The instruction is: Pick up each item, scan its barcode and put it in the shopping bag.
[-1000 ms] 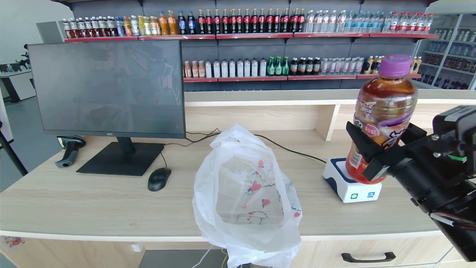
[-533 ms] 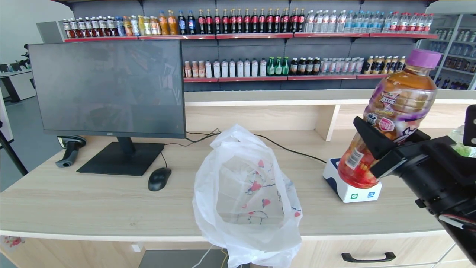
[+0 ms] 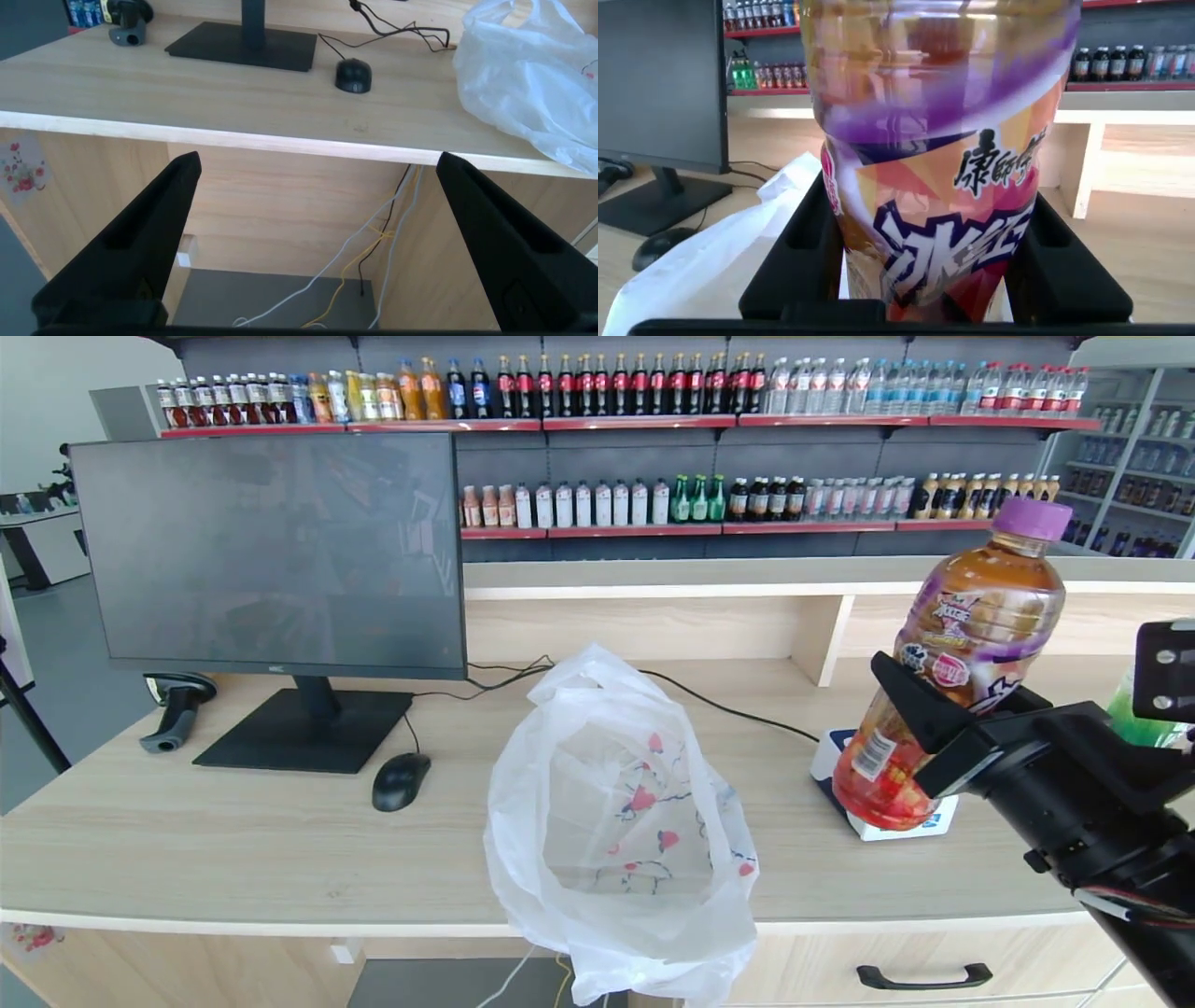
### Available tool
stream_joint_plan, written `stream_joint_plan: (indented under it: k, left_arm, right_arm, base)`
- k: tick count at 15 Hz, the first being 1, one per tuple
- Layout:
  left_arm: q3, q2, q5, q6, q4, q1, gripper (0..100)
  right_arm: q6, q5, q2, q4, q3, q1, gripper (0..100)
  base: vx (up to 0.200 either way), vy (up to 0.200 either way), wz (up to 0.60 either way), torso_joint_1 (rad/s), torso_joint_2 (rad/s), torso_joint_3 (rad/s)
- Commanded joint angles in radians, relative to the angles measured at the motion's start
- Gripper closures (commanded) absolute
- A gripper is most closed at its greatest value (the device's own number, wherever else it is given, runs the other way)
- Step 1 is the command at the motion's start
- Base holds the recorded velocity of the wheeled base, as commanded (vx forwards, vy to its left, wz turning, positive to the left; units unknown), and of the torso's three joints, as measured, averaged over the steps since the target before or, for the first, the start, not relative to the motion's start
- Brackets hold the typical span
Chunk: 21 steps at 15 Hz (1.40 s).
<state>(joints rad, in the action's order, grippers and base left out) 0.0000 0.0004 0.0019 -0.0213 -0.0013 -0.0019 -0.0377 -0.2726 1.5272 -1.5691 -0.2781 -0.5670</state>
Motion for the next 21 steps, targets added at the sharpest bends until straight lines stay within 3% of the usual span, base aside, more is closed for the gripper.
stream_joint_plan:
  k: [1, 21]
  left_arm:
    - [0.000, 0.000, 0.000, 0.000, 0.000, 0.000, 0]
    - [0.000, 0.000, 0.000, 0.000, -0.002, 0.000, 0]
  right_arm:
    - [0.002, 0.006, 0.004, -0.002, 0.010, -0.001, 100]
    - [-0.074, -0.027, -0.029, -0.002, 0.145, 0.052, 100]
  base:
    - [0.000, 0.000, 0.00, 0.000, 0.00, 0.000]
    - [0.000, 0.000, 0.00, 0.000, 0.00, 0.000]
